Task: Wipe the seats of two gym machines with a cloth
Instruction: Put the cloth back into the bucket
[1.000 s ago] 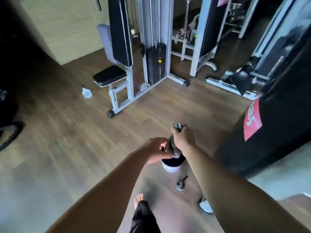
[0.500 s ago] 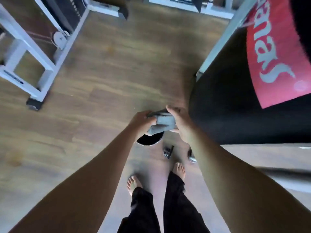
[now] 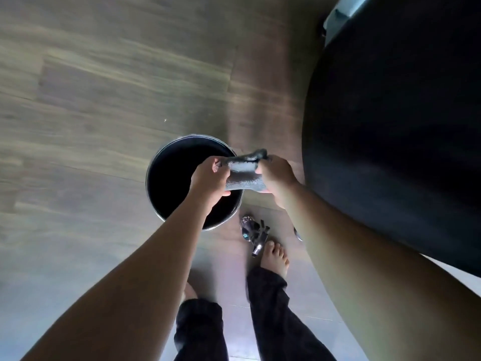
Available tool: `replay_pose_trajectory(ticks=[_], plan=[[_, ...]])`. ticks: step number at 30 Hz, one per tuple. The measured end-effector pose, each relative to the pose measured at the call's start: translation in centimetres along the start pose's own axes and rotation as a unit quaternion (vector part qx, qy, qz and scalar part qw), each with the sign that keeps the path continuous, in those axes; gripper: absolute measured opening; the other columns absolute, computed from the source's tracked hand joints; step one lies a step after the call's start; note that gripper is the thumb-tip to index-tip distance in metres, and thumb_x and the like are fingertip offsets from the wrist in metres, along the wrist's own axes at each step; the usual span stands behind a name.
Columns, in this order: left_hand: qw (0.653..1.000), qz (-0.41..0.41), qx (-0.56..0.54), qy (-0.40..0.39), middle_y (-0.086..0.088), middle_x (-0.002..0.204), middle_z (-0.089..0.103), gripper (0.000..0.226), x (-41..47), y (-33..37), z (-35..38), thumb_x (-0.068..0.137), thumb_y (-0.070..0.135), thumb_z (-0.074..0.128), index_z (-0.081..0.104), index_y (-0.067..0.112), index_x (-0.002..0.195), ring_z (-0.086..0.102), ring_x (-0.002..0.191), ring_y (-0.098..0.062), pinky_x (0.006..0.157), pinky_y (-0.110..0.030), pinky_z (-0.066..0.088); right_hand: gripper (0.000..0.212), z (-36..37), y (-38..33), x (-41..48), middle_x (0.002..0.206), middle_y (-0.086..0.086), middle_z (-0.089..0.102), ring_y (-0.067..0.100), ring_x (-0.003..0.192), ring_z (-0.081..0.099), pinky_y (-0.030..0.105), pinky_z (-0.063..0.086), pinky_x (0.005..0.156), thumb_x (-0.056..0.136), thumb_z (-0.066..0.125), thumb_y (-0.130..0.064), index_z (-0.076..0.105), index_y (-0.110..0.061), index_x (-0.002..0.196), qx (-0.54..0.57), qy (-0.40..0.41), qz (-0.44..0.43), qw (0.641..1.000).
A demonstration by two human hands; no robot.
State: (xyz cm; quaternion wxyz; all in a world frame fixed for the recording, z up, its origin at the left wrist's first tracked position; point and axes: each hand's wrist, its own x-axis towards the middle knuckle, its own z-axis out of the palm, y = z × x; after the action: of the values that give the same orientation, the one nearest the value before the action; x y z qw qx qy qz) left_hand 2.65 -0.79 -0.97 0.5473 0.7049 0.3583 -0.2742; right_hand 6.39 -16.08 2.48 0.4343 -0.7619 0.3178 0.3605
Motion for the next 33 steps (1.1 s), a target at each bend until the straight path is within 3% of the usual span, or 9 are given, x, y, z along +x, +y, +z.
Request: replay_pose_trajectory(ticks=[3,7,9,12,15,18,22,29,33], plan=[[0.999,-0.008,-0.021,0.039,-0.001,0.11,0.065,0.027,1.4,-1.4,0.9,0.092,0.022,0.061,0.062,0.025,0.119,0.069,0.103,-0.025,0.067,-0.045,0.067,0.016,1.6,1.2,2.5,0.084,-0.002,0.061,0.03,0.094,0.062,0.042,0.056,0.08,0.081,0.055,-0.013,0.066,-0.021,0.089,0.019,0.026,-0.017,0.999],[0.986,0.022,0.043,0.161,0.005,0.108,0.068,0.032,1.4,-2.5,1.8,0.082,0.037,0.076,0.056,0.029,0.105,0.065,0.089,-0.014,0.08,-0.032,0.053,0.043,2.5,2.8,3.0,0.109,-0.008,0.061,0.013,0.099,0.057,0.024,0.041,0.083,0.092,0.059,-0.022,0.053,-0.026,0.134,0.031,0.07,-0.087,0.993],[0.979,0.034,0.093,0.179,0.003,0.108,0.071,0.028,1.2,-2.9,2.2,0.083,0.039,0.08,0.063,0.026,0.102,0.064,0.09,-0.013,0.081,-0.026,0.045,0.037,2.6,3.5,3.1,0.108,-0.012,0.066,0.011,0.097,0.06,0.023,0.04,0.082,0.091,0.051,-0.024,0.057,-0.028,0.127,0.018,0.078,-0.132,0.988],[0.979,0.053,0.12,0.158,0.001,0.106,0.079,0.024,1.0,-2.6,2.8,0.09,0.038,0.073,0.076,0.022,0.108,0.073,0.095,-0.021,0.088,-0.031,0.053,0.042,2.7,3.8,3.4,0.106,-0.013,0.066,0.013,0.099,0.061,0.026,0.044,0.084,0.094,0.041,-0.02,0.062,-0.032,0.128,-0.022,0.064,-0.149,0.987],[0.971,0.041,0.163,0.168,-0.01,0.096,0.078,0.018,0.7,-1.9,3.1,0.097,0.025,0.06,0.075,0.015,0.095,0.068,0.089,-0.035,0.071,-0.034,0.043,0.05,3.8,3.7,3.7,0.108,-0.006,0.072,0.013,0.101,0.061,0.025,0.045,0.084,0.09,0.037,-0.025,0.066,-0.03,0.13,-0.023,0.012,-0.15,0.988],[0.98,0.013,0.142,0.139,-0.012,0.088,0.074,0.019,0.3,-1.7,3.0,0.096,0.022,0.054,0.071,0.016,0.09,0.062,0.08,-0.034,0.068,-0.033,0.037,0.044,5.1,3.1,3.5,0.101,0.006,0.075,0.02,0.093,0.064,0.033,0.051,0.086,0.089,0.035,-0.021,0.076,-0.019,0.108,0.082,0.018,-0.101,0.991],[0.991,0.004,0.065,0.115,-0.009,0.078,0.073,0.022,0.4,-2.6,3.2,0.089,0.031,0.052,0.071,0.02,0.089,0.07,0.08,-0.034,0.074,-0.039,0.056,0.039,5.8,2.8,4.4,0.076,0.008,0.065,0.026,0.073,0.058,0.031,0.048,0.067,0.095,0.039,-0.011,0.068,-0.018,0.07,0.183,0.013,0.03,0.983],[0.991,0.009,0.07,0.116,-0.013,0.083,0.072,0.021,0.3,-2.5,3.4,0.095,0.025,0.057,0.074,0.014,0.093,0.066,0.085,-0.038,0.069,-0.036,0.046,0.035,6.2,3.1,4.5,0.077,0.01,0.055,0.022,0.072,0.045,0.031,0.037,0.062,0.097,0.037,-0.015,0.06,-0.015,0.07,0.158,0.019,0.039,0.986],[0.989,0.018,0.118,0.082,-0.005,0.073,0.063,0.021,0.3,-2.5,2.1,0.096,0.024,0.055,0.073,0.015,0.092,0.065,0.086,-0.038,0.066,-0.036,0.042,0.028,5.5,2.8,3.8,0.085,0.011,0.061,0.024,0.076,0.053,0.035,0.044,0.068,0.092,0.042,-0.021,0.066,-0.011,0.084,0.139,-0.004,0.034,0.99]])
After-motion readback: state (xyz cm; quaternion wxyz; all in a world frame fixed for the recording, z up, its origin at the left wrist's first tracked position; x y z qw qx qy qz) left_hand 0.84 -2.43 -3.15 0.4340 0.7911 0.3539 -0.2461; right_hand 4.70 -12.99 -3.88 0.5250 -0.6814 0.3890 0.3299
